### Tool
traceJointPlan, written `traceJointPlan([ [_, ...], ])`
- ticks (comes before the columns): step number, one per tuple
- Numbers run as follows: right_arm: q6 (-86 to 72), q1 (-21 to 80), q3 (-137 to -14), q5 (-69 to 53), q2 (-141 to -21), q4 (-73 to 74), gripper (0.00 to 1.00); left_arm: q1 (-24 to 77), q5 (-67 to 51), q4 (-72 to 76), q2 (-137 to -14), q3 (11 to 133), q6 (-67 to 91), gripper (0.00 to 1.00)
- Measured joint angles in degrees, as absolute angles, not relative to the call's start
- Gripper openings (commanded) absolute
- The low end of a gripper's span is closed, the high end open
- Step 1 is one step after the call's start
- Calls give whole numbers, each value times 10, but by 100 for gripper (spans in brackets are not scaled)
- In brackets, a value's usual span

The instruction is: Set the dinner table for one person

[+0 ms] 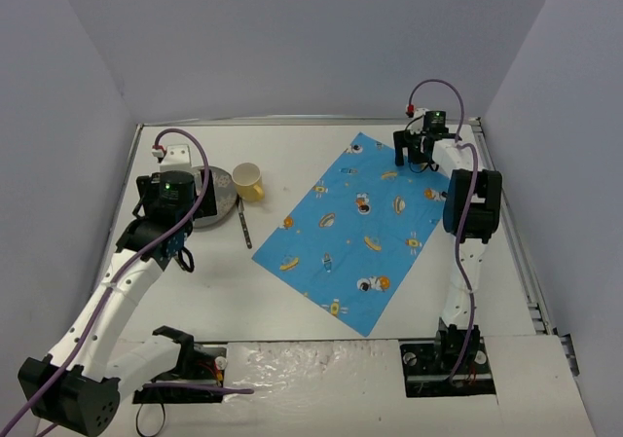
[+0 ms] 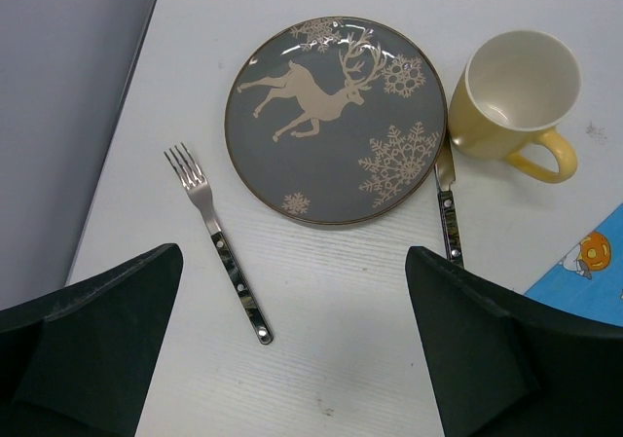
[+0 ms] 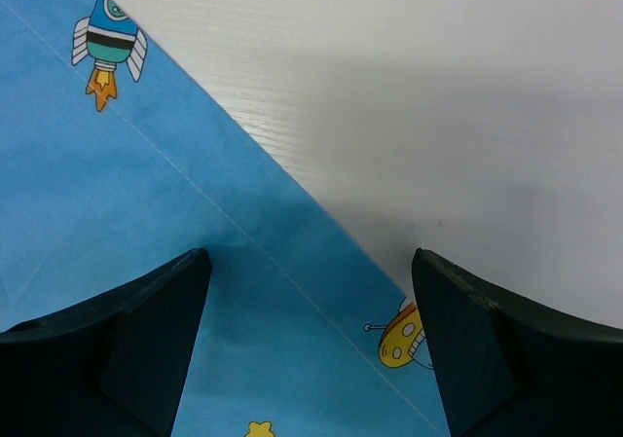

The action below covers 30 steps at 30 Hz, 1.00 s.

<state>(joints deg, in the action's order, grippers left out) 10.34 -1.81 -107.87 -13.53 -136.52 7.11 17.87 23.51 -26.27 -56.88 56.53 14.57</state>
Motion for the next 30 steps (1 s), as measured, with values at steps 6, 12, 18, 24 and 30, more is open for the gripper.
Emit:
traceJointPlan([
  [6,119,-14,-1080,-138,-1366,76,36,179,239,-263,-569,565,146,97],
  [12,132,-11,-1080,-140,-1366,79,15,179,239,-263,-572,565,146,97],
  [18,148,-10,-1090,-139,-1371,83,3,179,240,-263,-576,565,146,97],
  [24,164,-10,-1142,-133,-1402,96,0,179,241,-262,-582,565,146,97],
  [30,185,-6,-1227,-103,-1450,125,1,179,243,-262,-588,564,146,97],
])
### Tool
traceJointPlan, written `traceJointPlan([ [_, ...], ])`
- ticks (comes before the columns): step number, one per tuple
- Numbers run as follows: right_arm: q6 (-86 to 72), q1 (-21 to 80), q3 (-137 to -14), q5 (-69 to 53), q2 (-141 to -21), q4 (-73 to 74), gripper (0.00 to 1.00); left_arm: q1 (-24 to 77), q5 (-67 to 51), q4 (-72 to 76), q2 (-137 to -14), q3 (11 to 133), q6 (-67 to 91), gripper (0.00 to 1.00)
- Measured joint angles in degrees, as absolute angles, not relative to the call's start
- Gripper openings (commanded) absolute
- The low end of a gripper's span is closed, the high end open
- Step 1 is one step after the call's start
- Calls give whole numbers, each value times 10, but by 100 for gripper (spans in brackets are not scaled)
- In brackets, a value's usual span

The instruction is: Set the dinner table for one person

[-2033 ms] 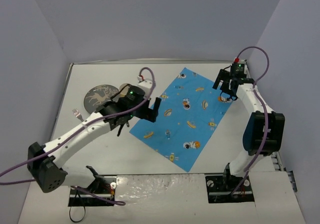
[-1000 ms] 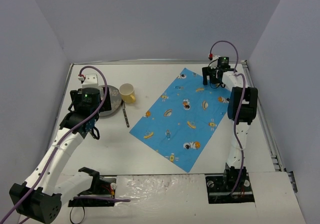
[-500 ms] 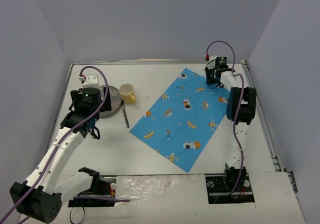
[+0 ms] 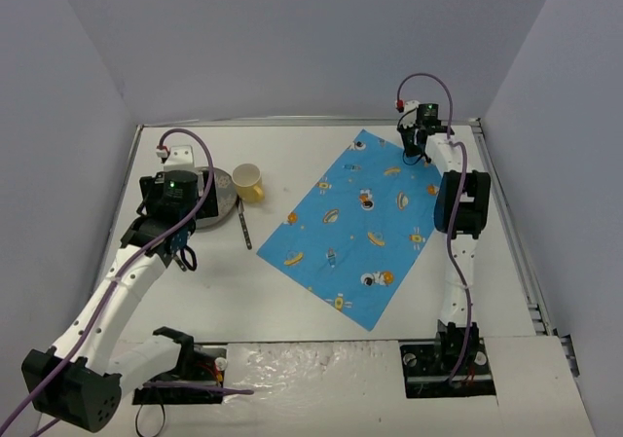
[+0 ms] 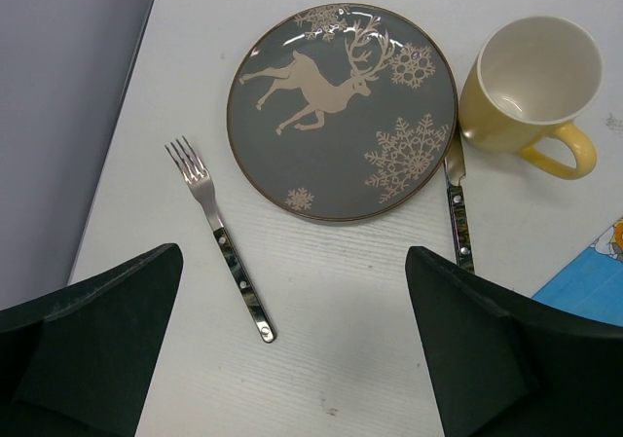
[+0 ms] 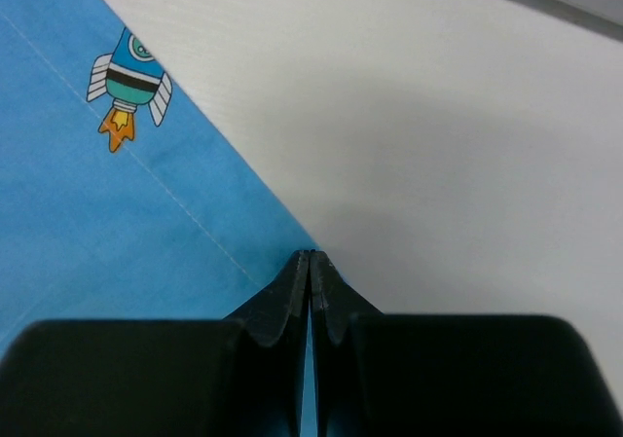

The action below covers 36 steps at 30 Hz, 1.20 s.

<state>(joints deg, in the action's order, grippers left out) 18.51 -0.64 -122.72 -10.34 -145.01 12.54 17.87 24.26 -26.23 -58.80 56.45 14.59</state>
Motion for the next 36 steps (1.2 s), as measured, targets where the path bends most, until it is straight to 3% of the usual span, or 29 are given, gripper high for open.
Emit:
traceJointPlan([
  [5,197,-3,-1279,-77,-1478,142,2,179,243,-259,-593,564,146,97],
  [11,187,-3,-1296,-73,-1483,159,13,179,243,-259,-594,564,146,97],
  [17,146,11,-1242,-75,-1421,177,40,179,243,-259,-594,564,154,97],
  [22,97,56,-1150,-75,-1260,171,76,179,240,-268,-594,564,182,97],
  [27,29,117,-1008,-75,-1041,109,95,179,227,-282,-589,564,231,97],
  [36,-119,124,-612,-99,-662,-54,100,131,161,-288,-553,520,350,97],
])
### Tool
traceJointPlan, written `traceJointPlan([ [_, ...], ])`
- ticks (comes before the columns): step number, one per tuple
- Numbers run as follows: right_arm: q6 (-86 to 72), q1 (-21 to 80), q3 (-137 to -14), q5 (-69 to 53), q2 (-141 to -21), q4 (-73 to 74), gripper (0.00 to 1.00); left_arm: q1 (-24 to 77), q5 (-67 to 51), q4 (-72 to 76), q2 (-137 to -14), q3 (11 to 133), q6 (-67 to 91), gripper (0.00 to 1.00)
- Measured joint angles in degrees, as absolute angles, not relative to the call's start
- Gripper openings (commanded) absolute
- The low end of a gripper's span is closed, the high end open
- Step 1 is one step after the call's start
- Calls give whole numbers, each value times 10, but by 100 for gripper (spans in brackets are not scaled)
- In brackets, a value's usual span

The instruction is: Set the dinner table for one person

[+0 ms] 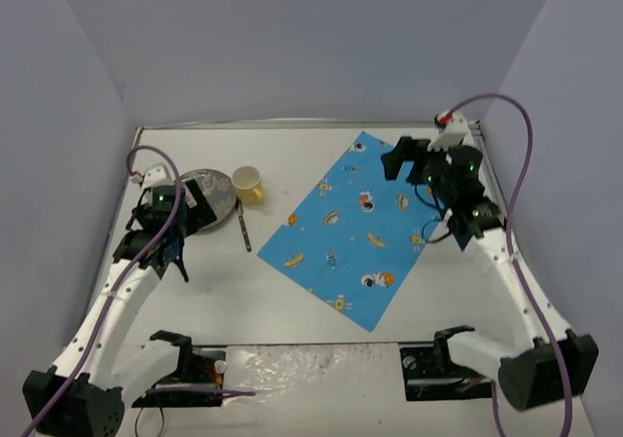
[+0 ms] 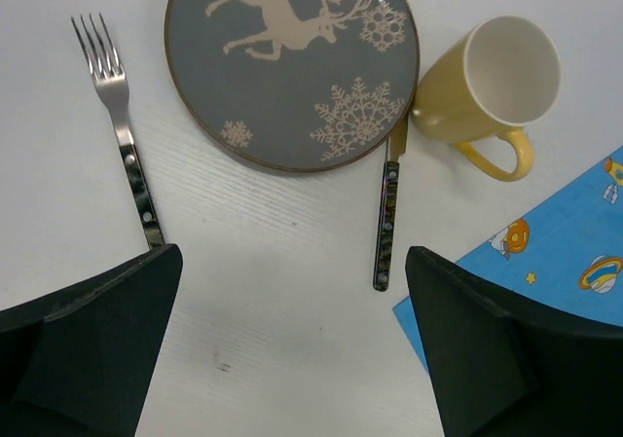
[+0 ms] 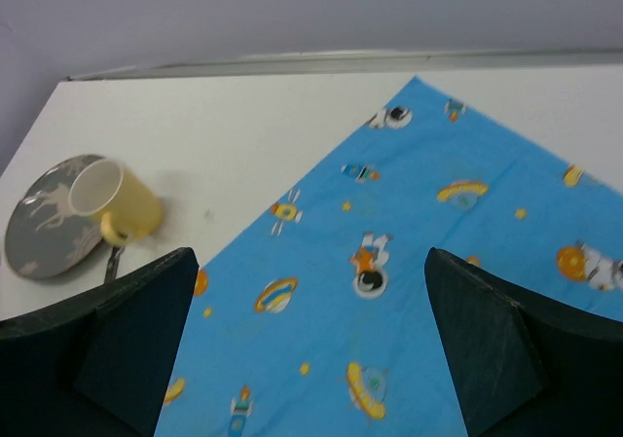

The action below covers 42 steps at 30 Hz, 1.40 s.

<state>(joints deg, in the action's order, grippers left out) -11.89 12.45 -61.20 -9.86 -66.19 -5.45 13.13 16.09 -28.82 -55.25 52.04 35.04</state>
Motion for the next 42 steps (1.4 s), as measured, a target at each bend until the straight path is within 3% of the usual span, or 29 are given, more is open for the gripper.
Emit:
traceJointPlan([
  [7,-213,124,-435,-148,-481,-95,100,8,61,-237,-531,399,447,97],
  [13,-248,124,-388,-219,-437,-124,100,-98,-45,-129,-567,335,500,96],
  [17,-255,124,-360,-257,-435,-128,100,-149,-106,-10,-617,293,534,89],
  [29,-248,125,-349,-309,-428,-138,100,-189,-200,207,-801,275,577,88],
  [42,-237,132,-349,-338,-440,-163,100,-192,-222,411,-938,293,637,66],
])
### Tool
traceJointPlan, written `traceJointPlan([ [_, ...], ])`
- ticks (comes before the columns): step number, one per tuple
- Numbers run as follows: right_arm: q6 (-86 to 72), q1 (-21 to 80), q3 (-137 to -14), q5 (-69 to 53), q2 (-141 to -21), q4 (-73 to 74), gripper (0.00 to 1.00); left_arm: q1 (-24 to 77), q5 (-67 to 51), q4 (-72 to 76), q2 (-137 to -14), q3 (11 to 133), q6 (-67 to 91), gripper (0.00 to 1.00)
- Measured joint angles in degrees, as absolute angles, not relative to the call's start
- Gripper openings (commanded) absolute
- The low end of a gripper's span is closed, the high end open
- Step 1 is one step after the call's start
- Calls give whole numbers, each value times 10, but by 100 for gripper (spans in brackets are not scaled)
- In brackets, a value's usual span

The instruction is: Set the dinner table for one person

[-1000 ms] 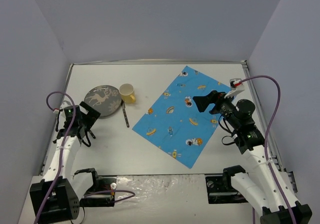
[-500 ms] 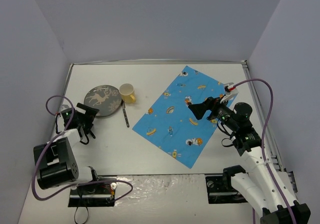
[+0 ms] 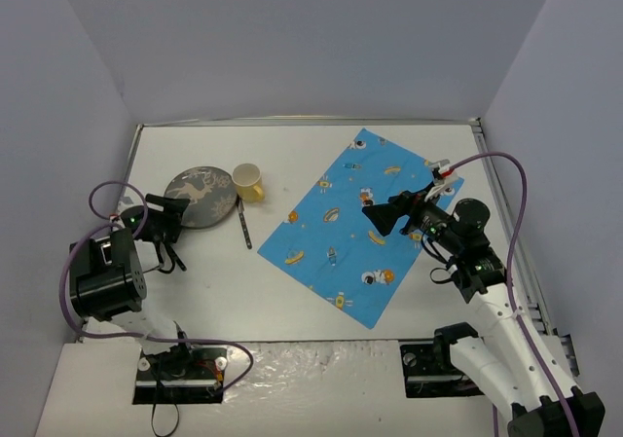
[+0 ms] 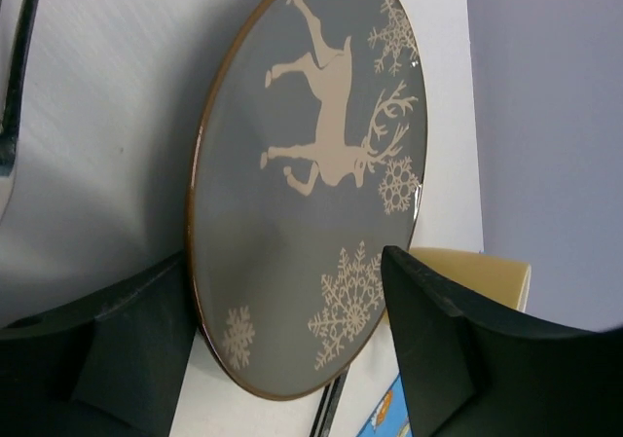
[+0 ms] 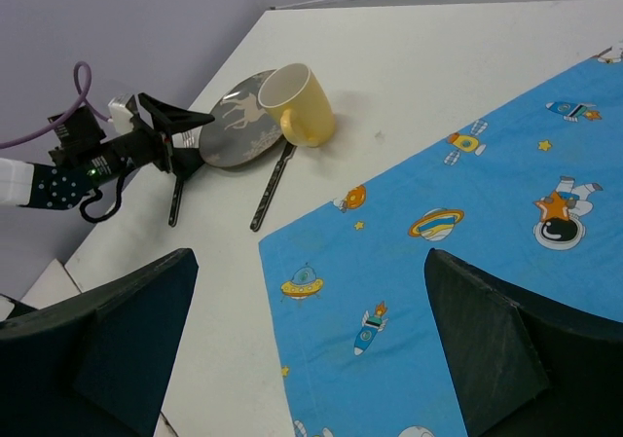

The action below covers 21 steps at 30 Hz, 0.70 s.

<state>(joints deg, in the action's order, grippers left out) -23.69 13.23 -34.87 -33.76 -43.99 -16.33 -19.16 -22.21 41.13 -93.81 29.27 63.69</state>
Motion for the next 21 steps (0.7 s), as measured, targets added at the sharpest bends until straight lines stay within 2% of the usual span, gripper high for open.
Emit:
traceJointPlan([
  [7,-220,151,-349,-354,-439,-166,100,-193,-223,482,-985,293,667,56],
  [10,-213,154,-349,-356,-439,-166,100,-194,-223,506,-1001,294,676,38],
  [12,-210,156,-349,-357,-439,-166,100,-194,-219,513,-1011,294,680,20],
  [15,-206,158,-349,-358,-439,-165,100,-196,-213,518,-1031,295,683,0],
  [21,-195,162,-349,-360,-438,-165,100,-197,-216,527,-1035,295,699,0],
])
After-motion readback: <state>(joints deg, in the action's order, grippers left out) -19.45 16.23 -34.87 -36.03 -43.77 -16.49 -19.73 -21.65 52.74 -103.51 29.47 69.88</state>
